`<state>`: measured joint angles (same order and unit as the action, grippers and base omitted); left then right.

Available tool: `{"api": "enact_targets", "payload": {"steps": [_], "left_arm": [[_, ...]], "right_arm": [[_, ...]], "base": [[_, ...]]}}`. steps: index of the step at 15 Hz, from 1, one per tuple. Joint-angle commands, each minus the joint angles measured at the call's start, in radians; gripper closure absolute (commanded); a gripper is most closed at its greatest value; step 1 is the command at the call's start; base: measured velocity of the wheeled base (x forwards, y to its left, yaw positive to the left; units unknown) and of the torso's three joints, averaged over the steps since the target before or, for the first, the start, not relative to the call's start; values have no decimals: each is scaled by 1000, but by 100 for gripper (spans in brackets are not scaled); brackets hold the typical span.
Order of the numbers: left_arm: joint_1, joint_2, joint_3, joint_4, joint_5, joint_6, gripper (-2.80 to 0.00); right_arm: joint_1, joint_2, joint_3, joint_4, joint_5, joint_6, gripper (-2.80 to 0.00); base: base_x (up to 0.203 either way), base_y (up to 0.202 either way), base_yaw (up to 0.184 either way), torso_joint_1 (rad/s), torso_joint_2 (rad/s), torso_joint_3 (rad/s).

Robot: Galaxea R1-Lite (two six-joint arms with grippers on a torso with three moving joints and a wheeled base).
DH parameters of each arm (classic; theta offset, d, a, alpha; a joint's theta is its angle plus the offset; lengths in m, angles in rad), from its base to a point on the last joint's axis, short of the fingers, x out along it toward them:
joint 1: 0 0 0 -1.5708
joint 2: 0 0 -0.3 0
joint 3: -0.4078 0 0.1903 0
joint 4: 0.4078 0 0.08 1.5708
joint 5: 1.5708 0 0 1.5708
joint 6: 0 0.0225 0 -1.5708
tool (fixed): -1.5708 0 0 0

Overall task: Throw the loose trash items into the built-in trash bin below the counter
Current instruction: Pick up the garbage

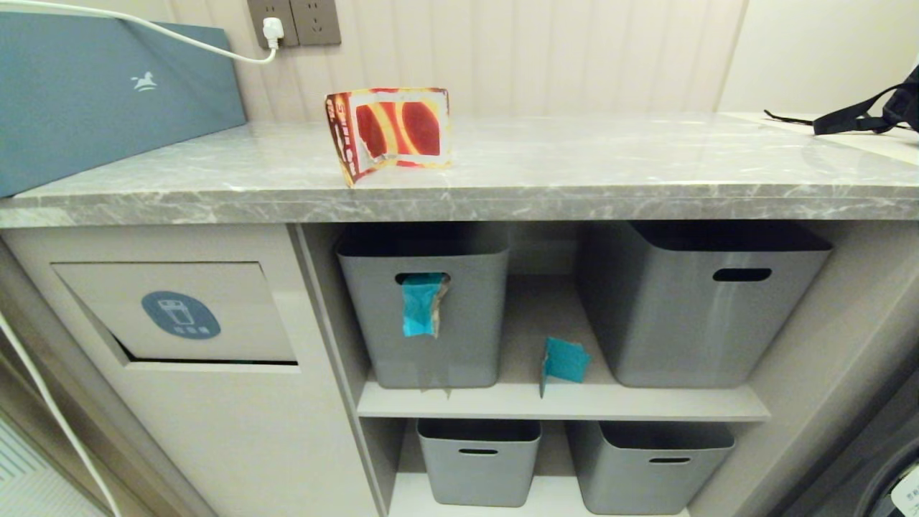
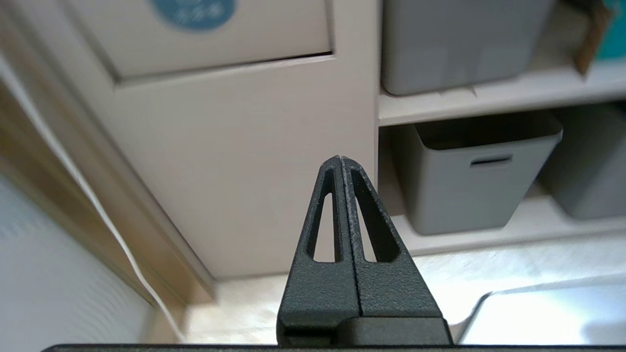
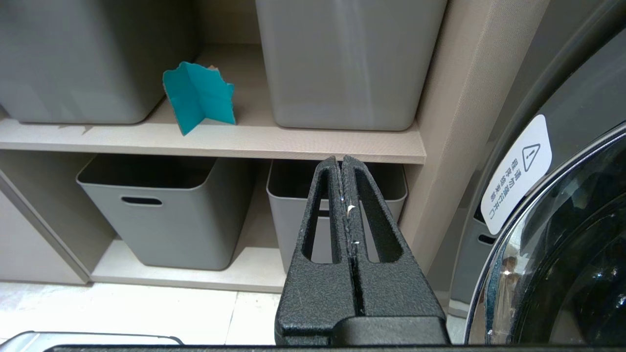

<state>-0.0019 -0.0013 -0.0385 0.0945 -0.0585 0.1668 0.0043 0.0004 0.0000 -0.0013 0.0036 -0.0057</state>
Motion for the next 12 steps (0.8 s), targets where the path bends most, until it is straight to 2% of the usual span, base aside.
{"api": "enact_targets", "payload": {"steps": [1,9,12], "left_arm": [[-1,0,2,-7,-12,40,0],[-1,0,2,-7,-10,35,0],[-1,0,3,-7,17,-28,0]], "right_arm": [[0,0,0,0,-1,0,0],[0,-2,0,0,1,0,0],[0,0,0,0,1,0,0]], "base": [[0,0,0,0,0,0],[0,0,0,0,0,0],[0,0,0,0,0,0]]}}
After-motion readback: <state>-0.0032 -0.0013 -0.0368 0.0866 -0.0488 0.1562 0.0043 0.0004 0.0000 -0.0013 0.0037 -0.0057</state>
